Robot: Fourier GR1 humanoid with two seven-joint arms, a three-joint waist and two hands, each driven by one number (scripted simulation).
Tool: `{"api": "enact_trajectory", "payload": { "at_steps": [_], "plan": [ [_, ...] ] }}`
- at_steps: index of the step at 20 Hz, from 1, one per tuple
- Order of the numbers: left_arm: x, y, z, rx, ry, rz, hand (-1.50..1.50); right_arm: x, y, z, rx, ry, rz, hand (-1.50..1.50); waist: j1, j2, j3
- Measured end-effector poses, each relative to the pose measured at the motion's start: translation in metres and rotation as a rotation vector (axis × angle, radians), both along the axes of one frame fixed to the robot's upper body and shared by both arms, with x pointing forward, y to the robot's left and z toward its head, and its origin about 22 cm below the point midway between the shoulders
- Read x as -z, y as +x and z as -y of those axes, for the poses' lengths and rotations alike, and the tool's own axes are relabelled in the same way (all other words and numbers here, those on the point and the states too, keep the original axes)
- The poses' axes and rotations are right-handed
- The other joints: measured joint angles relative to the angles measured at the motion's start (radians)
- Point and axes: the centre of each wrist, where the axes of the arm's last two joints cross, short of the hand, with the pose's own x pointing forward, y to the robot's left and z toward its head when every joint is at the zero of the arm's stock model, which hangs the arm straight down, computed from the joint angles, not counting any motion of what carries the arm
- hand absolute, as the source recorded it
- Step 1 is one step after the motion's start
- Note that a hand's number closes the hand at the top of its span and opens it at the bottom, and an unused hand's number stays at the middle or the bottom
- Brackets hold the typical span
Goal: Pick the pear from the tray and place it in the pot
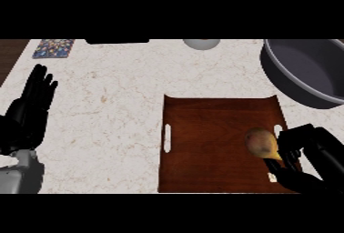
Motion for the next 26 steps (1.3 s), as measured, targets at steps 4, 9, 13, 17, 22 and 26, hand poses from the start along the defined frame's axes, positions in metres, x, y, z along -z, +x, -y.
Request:
{"api": "enact_trajectory", "payload": {
  "at_steps": [4, 9, 13, 17, 22, 26],
  "plan": [
    [-0.002, 0.0, 0.002, 0.009, 0.003, 0.001, 0.0, -0.033, -0.003, 0.024, 0.128, 0.103, 0.12, 1.5, 0.01, 0.002, 0.0],
    [-0.006, 0.008, 0.011, 0.035, -0.001, 0.004, 0.0, -0.057, 0.011, 0.062, 0.26, 0.168, 0.19, 1.5, 0.026, 0.007, 0.0],
    [-0.005, 0.012, 0.014, 0.04, -0.002, 0.003, 0.0, -0.069, 0.027, 0.089, 0.319, 0.21, 0.189, 1.5, 0.034, 0.009, 0.0],
    [-0.005, 0.013, 0.012, 0.045, -0.004, 0.005, 0.0, -0.064, 0.056, 0.109, 0.358, 0.249, 0.177, 1.5, 0.042, 0.01, 0.0],
    [-0.002, 0.014, 0.016, 0.052, -0.003, 0.009, 0.0, -0.052, 0.089, 0.134, 0.398, 0.275, 0.146, 1.5, 0.05, 0.012, 0.001],
    [0.0, 0.016, 0.016, 0.058, -0.006, 0.011, 0.0, -0.036, 0.112, 0.147, 0.416, 0.314, 0.148, 1.5, 0.054, 0.014, 0.001]
  ]
}}
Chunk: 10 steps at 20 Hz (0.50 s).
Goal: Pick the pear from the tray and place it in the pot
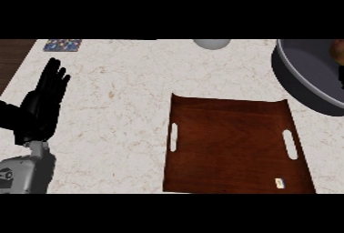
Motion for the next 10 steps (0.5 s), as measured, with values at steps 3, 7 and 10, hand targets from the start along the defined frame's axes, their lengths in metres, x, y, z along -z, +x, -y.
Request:
{"api": "enact_trajectory", "payload": {
  "at_steps": [3, 7, 10],
  "plan": [
    [-0.002, 0.002, 0.006, 0.012, -0.002, 0.006, 0.0, 0.0, 0.004, 0.009, 0.105, -0.166, 0.041, 1.5, 0.013, 0.006, 0.001],
    [-0.004, 0.004, 0.004, 0.023, 0.003, 0.009, 0.0, 0.011, 0.019, 0.019, 0.208, -0.306, 0.065, 1.5, 0.026, 0.01, 0.001],
    [-0.004, 0.005, 0.007, 0.03, 0.002, 0.009, 0.0, 0.028, 0.032, 0.024, 0.236, -0.354, 0.056, 1.5, 0.03, 0.011, 0.002]
  ]
}}
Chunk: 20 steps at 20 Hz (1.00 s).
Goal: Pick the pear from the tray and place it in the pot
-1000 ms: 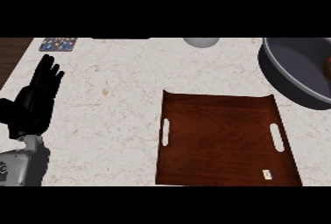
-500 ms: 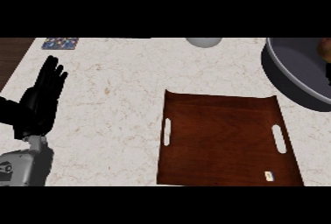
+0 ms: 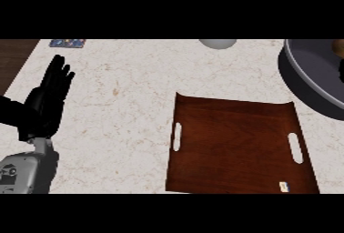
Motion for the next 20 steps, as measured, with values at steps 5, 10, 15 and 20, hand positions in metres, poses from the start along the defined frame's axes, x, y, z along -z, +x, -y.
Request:
{"api": "enact_trajectory", "payload": {
  "at_steps": [5, 10, 15, 20],
  "plan": [
    [-0.001, 0.003, 0.001, 0.01, -0.004, 0.005, 0.0, 0.018, 0.012, 0.008, 0.016, 0.003, -0.052, 1.5, 0.012, 0.006, 0.001],
    [-0.004, 0.002, 0.004, 0.021, 0.0, 0.013, 0.0, 0.035, 0.016, 0.01, 0.013, 0.108, -0.175, -1.5, 0.02, 0.009, 0.002],
    [-0.006, 0.002, 0.007, 0.02, -0.007, 0.017, 0.0, 0.041, 0.016, 0.014, -0.094, 0.251, -0.24, -1.5, 0.023, 0.012, 0.004],
    [0.0, 0.0, 0.006, 0.012, -0.007, 0.016, 0.0, 0.043, 0.019, 0.011, -0.198, 0.471, -0.165, -1.5, 0.021, 0.013, 0.005]
  ]
}}
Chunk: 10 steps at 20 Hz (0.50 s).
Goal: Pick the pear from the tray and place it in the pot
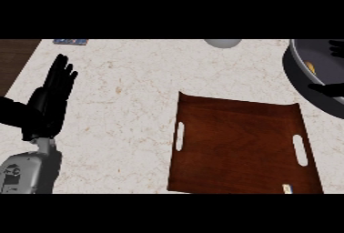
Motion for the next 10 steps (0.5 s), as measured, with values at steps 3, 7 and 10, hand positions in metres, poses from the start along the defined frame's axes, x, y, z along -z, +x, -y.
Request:
{"api": "enact_trajectory", "payload": {
  "at_steps": [3, 7, 10],
  "plan": [
    [-0.001, -0.001, 0.0, -0.001, 0.001, 0.003, 0.0, -0.01, -0.003, 0.011, 0.002, 0.125, 0.047, -1.5, -0.001, 0.0, 0.0],
    [0.0, -0.002, -0.004, 0.002, -0.003, -0.006, 0.0, -0.023, -0.016, 0.036, 0.009, 0.252, 0.086, -1.5, -0.004, 0.001, 0.0],
    [-0.002, -0.001, -0.002, 0.001, -0.004, -0.002, 0.0, -0.027, -0.029, 0.053, 0.013, 0.295, 0.094, -1.5, -0.004, 0.003, 0.001]
  ]
}}
